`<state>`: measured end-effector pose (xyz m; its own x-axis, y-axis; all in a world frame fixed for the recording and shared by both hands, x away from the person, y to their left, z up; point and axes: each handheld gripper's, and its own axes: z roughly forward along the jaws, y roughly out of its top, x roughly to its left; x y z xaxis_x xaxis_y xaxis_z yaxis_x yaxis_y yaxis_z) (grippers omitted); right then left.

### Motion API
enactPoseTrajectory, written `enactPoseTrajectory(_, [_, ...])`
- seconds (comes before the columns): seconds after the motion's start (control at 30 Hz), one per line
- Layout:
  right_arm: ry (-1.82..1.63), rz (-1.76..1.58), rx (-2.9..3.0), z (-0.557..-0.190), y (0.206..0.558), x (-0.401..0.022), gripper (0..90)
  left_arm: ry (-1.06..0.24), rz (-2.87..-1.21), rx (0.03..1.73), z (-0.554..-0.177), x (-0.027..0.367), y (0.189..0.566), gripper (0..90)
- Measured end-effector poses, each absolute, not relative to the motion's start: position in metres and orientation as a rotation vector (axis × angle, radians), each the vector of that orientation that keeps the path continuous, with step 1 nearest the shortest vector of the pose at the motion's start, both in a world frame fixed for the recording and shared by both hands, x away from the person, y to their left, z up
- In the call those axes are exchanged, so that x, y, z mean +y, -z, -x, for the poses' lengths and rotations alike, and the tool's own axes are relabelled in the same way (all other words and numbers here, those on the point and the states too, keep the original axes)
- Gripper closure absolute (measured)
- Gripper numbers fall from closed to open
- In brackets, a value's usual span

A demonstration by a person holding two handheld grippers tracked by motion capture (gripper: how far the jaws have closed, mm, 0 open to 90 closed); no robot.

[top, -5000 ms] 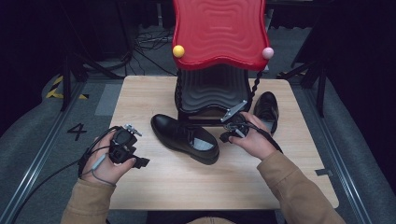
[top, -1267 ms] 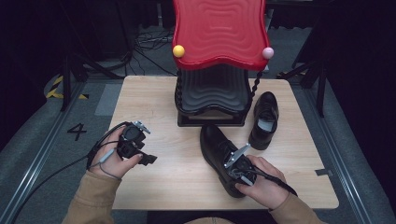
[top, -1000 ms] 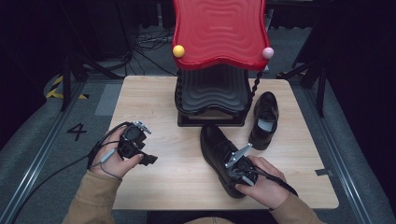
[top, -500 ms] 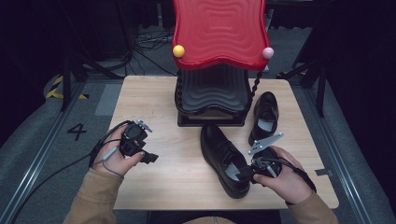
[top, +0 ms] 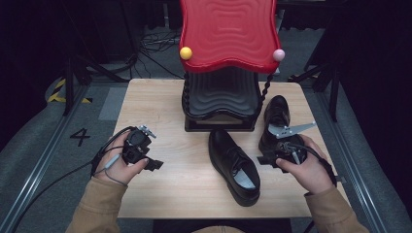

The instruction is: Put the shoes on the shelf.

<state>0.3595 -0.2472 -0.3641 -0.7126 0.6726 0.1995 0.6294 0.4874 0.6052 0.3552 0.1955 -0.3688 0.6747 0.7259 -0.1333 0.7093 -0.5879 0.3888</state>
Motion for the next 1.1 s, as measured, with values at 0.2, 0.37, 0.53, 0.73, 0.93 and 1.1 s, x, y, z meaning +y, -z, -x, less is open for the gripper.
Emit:
enactPoseTrajectory(0.2, [-0.986, -1.248, 2.542, -0.389, 0.356, -0.262, 57.3, -0.045, -2.481, 1.135, -0.354, 0.197, 0.372, 27.0])
enactPoseTrajectory(0.37, [-0.894, -1.350, 2.476, -0.419, 0.361, -0.272, 52.7, -0.036, -2.481, 1.151, -0.352, 0.200, 0.373, 26.5])
enactPoseTrajectory(0.53, [-0.823, -1.395, 2.472, -0.440, 0.375, -0.273, 48.0, -0.039, -2.477, 1.161, -0.351, 0.204, 0.375, 26.5])
enactPoseTrajectory(0.73, [-0.702, -1.449, 2.514, -0.458, 0.393, -0.267, 48.5, -0.037, -2.475, 1.163, -0.351, 0.205, 0.375, 26.5])
enactPoseTrajectory(0.93, [-0.584, -1.501, 2.542, -0.469, 0.407, -0.257, 54.1, -0.032, -2.478, 1.164, -0.351, 0.204, 0.375, 26.8])
enactPoseTrajectory(1.1, [-0.526, -1.534, 2.591, -0.478, 0.420, -0.251, 66.6, -0.033, -2.476, 1.168, -0.352, 0.205, 0.376, 26.9])
